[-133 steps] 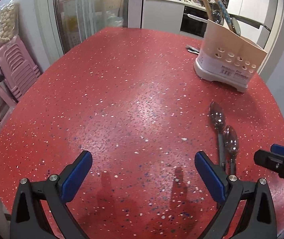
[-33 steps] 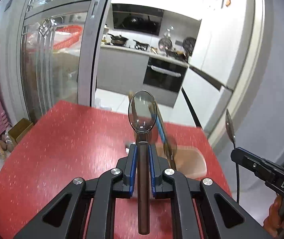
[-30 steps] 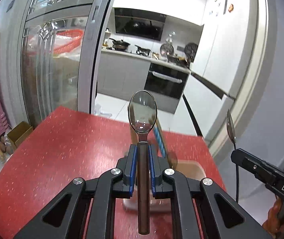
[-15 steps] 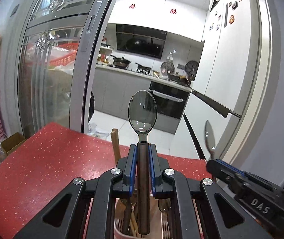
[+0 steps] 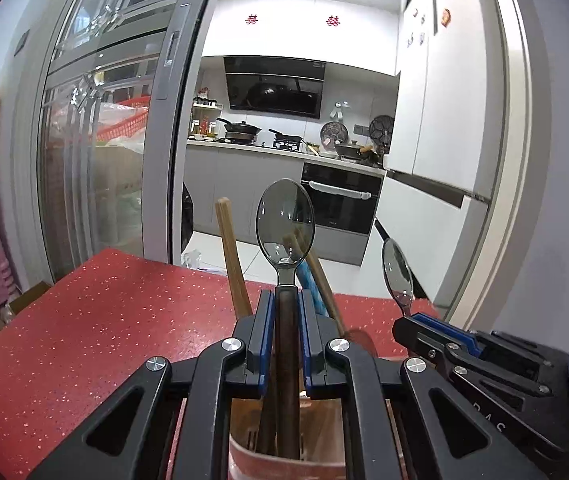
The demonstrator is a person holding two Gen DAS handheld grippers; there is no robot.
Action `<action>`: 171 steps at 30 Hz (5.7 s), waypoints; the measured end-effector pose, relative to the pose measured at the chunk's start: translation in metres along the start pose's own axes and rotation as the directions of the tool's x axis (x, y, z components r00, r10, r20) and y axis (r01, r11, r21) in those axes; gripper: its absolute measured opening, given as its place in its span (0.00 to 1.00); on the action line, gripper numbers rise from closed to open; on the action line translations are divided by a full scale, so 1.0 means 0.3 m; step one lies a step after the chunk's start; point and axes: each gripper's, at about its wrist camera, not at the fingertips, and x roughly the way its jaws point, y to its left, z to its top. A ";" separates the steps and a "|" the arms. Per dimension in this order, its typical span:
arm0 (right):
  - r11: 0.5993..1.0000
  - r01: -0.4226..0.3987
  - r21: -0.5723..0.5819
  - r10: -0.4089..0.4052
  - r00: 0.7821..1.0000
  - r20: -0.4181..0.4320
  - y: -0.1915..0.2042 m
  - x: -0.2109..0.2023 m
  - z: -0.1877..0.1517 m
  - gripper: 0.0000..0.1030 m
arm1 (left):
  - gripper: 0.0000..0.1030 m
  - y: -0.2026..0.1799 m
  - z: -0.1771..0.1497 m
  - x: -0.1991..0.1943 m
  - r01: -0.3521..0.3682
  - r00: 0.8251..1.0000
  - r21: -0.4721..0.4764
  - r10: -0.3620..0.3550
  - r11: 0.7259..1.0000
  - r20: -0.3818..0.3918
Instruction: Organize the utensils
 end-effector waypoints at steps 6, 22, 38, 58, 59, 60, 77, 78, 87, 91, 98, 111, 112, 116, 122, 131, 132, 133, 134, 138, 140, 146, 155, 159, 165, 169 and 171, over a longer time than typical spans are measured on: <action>1.000 -0.001 -0.004 0.001 1.000 -0.025 -0.007 -0.011 -0.038 0.12 | 0.36 -0.014 -0.043 -0.003 -0.020 0.999 0.039 0.021 0.999 -0.033; 1.000 -0.013 -0.006 0.012 0.994 -0.107 0.001 0.000 -0.047 0.16 | 0.36 0.012 -0.080 0.013 -0.044 0.987 0.035 0.049 0.998 -0.155; 0.999 -0.015 0.031 0.018 0.992 -0.123 -0.005 -0.033 -0.051 0.33 | 0.36 0.018 -0.079 -0.001 -0.042 0.981 0.029 0.047 0.999 -0.186; 0.997 0.011 0.078 0.002 0.986 -0.164 -0.007 -0.071 -0.055 0.47 | 0.36 0.037 -0.056 -0.030 -0.013 0.974 0.041 0.022 0.999 -0.225; 0.996 0.010 0.084 0.004 0.986 -0.164 -0.008 -0.075 -0.055 0.47 | 0.36 0.039 -0.057 -0.034 -0.013 0.974 0.043 0.023 0.999 -0.225; 0.996 0.010 0.089 0.005 0.986 -0.166 -0.008 -0.079 -0.054 0.48 | 0.36 0.040 -0.056 -0.036 -0.014 0.974 0.046 0.024 0.999 -0.227; 0.984 0.073 0.164 -0.041 0.981 -0.191 -0.024 -0.133 -0.042 0.53 | 0.36 0.053 -0.063 -0.060 -0.040 0.961 0.058 0.054 0.998 -0.272; 0.983 0.074 0.167 -0.041 0.980 -0.193 -0.024 -0.136 -0.043 0.53 | 0.36 0.051 -0.063 -0.063 -0.041 0.961 0.062 0.056 0.997 -0.271; 0.978 0.089 0.191 -0.048 0.977 -0.209 -0.032 -0.163 -0.066 0.54 | 0.36 0.059 -0.067 -0.088 -0.042 0.959 0.062 0.058 0.997 -0.278; 0.976 0.100 0.194 -0.057 0.975 -0.214 -0.030 -0.175 -0.076 0.54 | 0.36 0.066 -0.070 -0.092 -0.044 0.956 0.061 0.060 0.997 -0.287; 0.973 0.107 0.203 -0.062 0.974 -0.219 -0.026 -0.200 -0.089 0.54 | 0.36 0.097 -0.077 -0.109 -0.049 0.953 0.047 0.061 0.998 -0.297; 0.967 0.136 0.217 -0.079 0.965 -0.252 -0.023 -0.236 -0.136 0.54 | 1.00 0.119 -0.097 -0.154 -0.082 0.957 0.057 0.095 0.995 -0.275; 0.967 0.138 0.216 -0.081 0.963 -0.256 -0.023 -0.236 -0.138 0.54 | 1.00 0.119 -0.100 -0.156 -0.081 0.956 0.061 0.095 0.995 -0.278; 0.967 0.146 0.210 -0.087 0.960 -0.267 -0.016 -0.239 -0.145 0.54 | 1.00 0.121 -0.117 -0.164 -0.088 0.954 0.071 0.105 0.994 -0.281; 0.969 0.147 0.197 -0.087 0.955 -0.284 0.000 -0.242 -0.154 0.57 | 1.00 0.146 -0.146 -0.183 -0.093 0.944 0.049 0.104 0.994 -0.313; 0.978 0.162 0.135 -0.104 0.927 -0.361 0.041 -0.222 -0.204 0.79 | 1.00 0.144 -0.202 -0.200 -0.109 0.921 0.076 0.129 0.991 -0.369; 0.977 0.170 0.127 -0.112 0.921 -0.372 0.044 -0.221 -0.217 0.79 | 1.00 0.142 -0.209 -0.203 -0.106 0.919 0.077 0.128 0.991 -0.372; 0.977 0.175 0.125 -0.116 0.918 -0.379 0.043 -0.220 -0.224 0.79 | 1.00 0.141 -0.218 -0.209 -0.106 0.918 0.081 0.129 0.991 -0.374; 0.976 0.179 0.125 -0.118 0.915 -0.386 0.041 -0.221 -0.232 0.79 | 1.00 0.141 -0.224 -0.212 -0.106 0.918 0.084 0.130 0.991 -0.374; 0.970 0.199 0.136 -0.132 0.910 -0.392 0.038 -0.237 -0.255 0.86 | 1.00 0.140 -0.247 -0.231 -0.113 0.917 0.098 0.142 0.989 -0.373; 0.968 0.207 0.139 -0.140 0.913 -0.383 0.036 -0.247 -0.265 0.92 | 1.00 0.139 -0.254 -0.240 -0.112 0.917 0.097 0.141 0.989 -0.373; 0.962 0.225 0.153 -0.170 0.936 -0.308 0.049 -0.301 -0.268 0.93 | 1.00 0.142 -0.256 -0.277 -0.112 0.923 0.086 0.136 0.990 -0.360; 0.959 0.255 0.126 -0.233 0.958 -0.166 0.105 -0.398 -0.257 1.00 | 1.00 0.157 -0.234 -0.374 -0.098 0.956 0.042 0.106 0.994 -0.273; 0.958 0.267 0.106 -0.252 0.958 -0.135 0.132 -0.431 -0.251 1.00 | 1.00 0.166 -0.212 -0.422 -0.100 0.971 0.028 0.104 0.995 -0.214; 0.953 0.289 0.091 -0.281 0.955 -0.093 0.164 -0.469 -0.246 1.00 | 1.00 0.165 -0.197 -0.464 -0.100 0.981 0.058 0.108 0.993 -0.160; 0.949 0.301 0.095 -0.296 0.953 -0.065 0.175 -0.488 -0.240 1.00 | 1.00 0.165 -0.188 -0.480 -0.100 0.984 0.071 0.109 0.992 -0.139; 0.945 0.315 0.092 -0.312 0.949 -0.048 0.181 -0.494 -0.234 1.00 | 1.00 0.159 -0.181 -0.487 -0.100 0.986 0.079 0.110 0.992 -0.126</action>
